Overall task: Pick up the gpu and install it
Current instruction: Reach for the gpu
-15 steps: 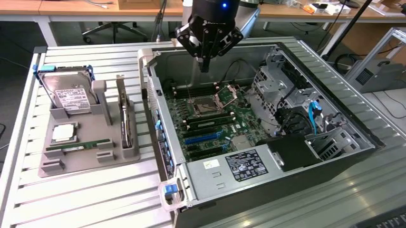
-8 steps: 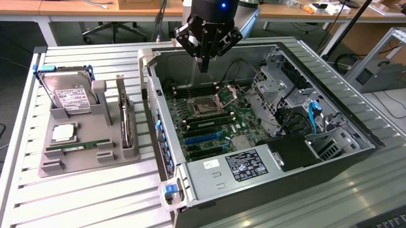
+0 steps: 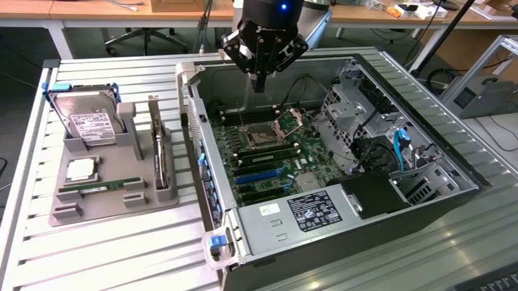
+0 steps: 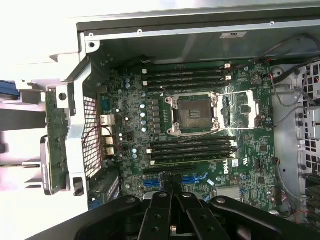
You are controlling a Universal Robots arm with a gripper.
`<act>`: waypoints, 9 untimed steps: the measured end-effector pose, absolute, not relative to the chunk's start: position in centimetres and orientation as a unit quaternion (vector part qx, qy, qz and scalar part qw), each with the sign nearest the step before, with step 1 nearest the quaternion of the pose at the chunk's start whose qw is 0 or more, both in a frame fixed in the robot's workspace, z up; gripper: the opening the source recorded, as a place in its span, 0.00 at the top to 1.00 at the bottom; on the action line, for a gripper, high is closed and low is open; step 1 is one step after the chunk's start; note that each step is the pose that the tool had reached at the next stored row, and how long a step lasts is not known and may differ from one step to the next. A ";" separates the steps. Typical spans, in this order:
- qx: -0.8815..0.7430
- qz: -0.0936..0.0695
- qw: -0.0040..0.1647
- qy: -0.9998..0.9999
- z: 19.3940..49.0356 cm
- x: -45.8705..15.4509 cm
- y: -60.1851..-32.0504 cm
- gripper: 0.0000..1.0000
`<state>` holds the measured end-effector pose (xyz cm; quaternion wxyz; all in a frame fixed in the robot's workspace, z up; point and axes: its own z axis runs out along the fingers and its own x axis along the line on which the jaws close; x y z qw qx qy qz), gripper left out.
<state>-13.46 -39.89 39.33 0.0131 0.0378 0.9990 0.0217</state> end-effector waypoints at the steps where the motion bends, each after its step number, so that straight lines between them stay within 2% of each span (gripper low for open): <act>1: 0.038 0.022 0.013 0.999 39.3 -13.5 -39.9 0.89; 9: 0.038 0.022 0.013 0.999 39.3 -13.7 -39.9 0.89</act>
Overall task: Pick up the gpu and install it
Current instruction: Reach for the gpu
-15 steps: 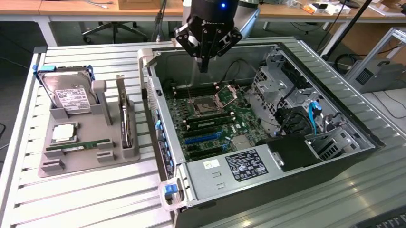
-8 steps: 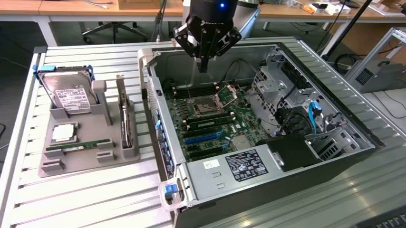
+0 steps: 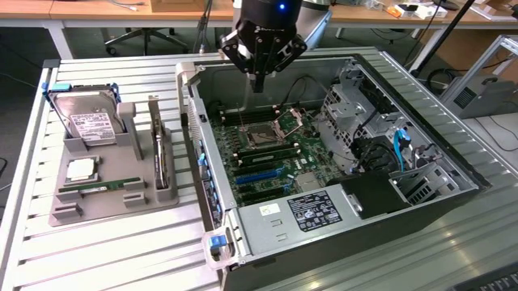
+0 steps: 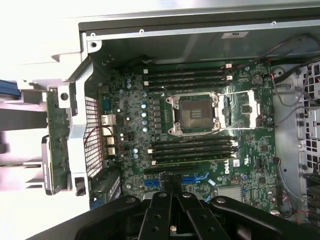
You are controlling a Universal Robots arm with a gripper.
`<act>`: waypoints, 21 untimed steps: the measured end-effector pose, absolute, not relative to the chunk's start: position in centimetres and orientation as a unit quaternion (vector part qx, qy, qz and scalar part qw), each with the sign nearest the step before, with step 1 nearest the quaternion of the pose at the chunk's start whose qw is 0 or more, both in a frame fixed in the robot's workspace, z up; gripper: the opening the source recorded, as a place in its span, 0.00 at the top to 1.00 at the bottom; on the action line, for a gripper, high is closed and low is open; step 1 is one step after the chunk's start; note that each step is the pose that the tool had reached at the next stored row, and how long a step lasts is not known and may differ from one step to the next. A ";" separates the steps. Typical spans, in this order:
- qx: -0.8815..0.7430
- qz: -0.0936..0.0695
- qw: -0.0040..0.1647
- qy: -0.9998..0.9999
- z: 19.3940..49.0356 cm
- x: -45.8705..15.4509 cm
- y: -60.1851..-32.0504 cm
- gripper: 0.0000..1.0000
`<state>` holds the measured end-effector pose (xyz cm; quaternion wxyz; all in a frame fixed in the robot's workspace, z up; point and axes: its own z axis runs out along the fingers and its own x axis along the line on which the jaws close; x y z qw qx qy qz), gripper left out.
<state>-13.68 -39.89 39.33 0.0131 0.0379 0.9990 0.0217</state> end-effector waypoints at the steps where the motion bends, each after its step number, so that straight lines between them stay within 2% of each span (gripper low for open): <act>1: 0.038 0.022 0.013 0.999 39.3 -13.7 -39.9 0.89; 21: 0.038 0.022 0.013 0.999 39.3 -14.4 -39.9 0.89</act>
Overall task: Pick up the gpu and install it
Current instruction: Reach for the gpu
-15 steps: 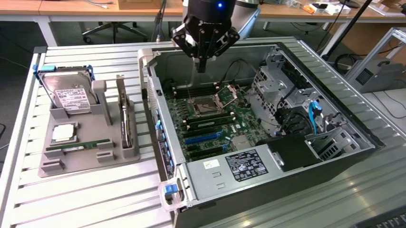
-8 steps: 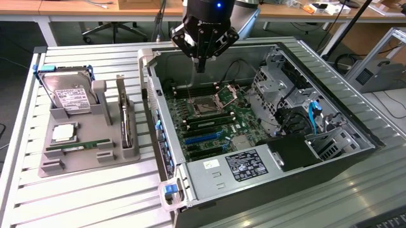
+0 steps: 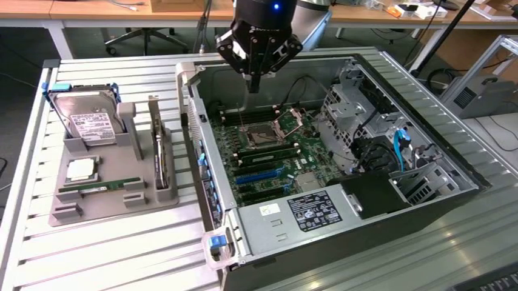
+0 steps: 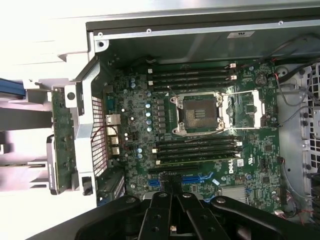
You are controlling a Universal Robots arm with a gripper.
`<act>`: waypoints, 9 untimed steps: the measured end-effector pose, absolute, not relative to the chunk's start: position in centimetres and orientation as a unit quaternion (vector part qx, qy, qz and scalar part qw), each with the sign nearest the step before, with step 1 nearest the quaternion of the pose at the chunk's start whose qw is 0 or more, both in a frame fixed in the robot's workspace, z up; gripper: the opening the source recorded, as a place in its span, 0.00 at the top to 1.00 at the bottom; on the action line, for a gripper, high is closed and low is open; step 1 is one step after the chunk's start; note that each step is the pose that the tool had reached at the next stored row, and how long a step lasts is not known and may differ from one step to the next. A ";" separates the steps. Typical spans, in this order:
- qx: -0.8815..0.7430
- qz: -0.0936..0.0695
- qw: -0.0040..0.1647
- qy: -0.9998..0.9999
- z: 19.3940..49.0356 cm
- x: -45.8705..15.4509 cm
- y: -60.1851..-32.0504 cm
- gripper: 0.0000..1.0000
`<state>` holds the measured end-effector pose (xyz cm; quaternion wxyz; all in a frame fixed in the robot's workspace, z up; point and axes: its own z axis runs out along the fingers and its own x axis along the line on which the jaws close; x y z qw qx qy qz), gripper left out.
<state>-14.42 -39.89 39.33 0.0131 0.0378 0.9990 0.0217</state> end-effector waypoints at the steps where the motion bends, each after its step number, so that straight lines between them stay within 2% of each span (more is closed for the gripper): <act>1: 0.038 0.022 0.013 0.999 39.3 -14.4 -39.9 0.89; 9: 0.038 0.022 0.013 0.999 39.3 -14.6 -39.9 0.89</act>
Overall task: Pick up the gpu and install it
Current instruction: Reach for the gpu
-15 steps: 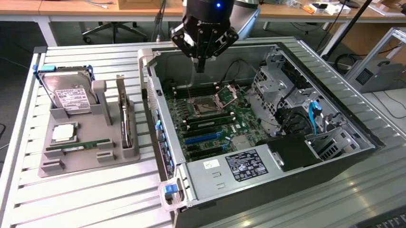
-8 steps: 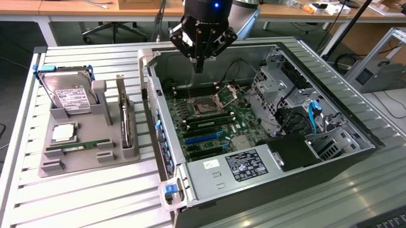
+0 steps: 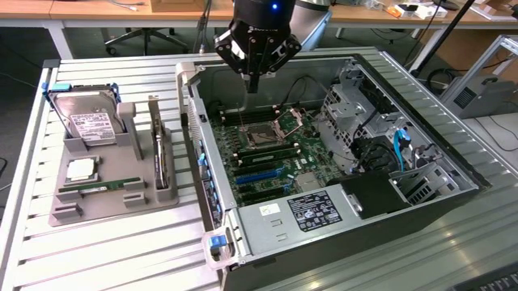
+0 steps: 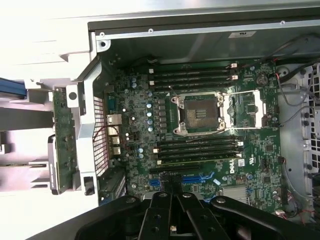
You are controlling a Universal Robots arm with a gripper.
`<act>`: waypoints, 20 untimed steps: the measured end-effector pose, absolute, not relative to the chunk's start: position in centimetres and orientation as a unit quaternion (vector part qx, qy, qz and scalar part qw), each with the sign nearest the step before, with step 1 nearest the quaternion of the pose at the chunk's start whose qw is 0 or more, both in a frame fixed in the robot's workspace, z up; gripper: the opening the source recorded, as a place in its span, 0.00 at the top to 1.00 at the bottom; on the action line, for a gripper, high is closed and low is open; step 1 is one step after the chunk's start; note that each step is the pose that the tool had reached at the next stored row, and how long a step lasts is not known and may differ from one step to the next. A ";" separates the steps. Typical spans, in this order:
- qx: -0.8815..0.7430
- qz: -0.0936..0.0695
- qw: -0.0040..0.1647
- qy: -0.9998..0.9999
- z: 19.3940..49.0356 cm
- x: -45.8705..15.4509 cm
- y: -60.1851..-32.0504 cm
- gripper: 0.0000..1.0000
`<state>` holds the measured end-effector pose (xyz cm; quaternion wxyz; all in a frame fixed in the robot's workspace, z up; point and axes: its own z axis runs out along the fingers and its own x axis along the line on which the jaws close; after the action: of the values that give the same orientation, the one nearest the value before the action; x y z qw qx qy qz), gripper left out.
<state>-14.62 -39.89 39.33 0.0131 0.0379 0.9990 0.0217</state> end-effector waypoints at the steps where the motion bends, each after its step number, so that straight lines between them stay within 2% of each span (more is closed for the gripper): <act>1: 0.038 0.022 0.013 0.999 39.3 -14.6 -39.9 0.89; 20: 0.038 0.022 0.013 0.999 39.3 -15.3 -39.9 0.89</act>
<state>-15.27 -39.89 39.33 0.0131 0.0378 0.9990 0.0217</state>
